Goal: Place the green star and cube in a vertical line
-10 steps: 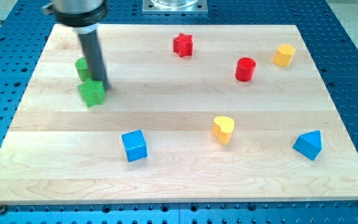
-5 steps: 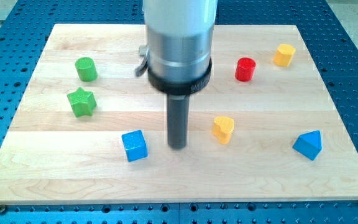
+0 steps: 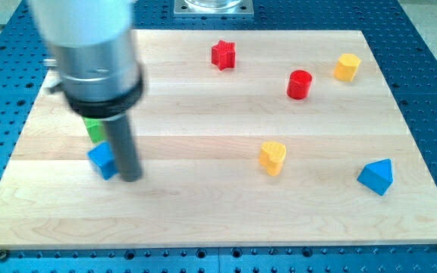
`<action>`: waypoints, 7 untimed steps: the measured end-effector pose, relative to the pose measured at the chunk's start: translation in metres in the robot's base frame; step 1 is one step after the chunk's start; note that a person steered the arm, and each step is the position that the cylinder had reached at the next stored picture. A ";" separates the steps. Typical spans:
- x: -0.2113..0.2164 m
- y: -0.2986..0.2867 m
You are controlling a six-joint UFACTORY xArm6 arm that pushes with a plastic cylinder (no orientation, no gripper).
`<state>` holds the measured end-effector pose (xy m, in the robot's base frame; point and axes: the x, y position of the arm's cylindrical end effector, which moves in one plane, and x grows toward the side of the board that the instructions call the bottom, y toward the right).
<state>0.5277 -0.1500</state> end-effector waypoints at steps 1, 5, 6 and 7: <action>0.015 -0.027; -0.047 -0.097; -0.037 -0.044; -0.020 -0.056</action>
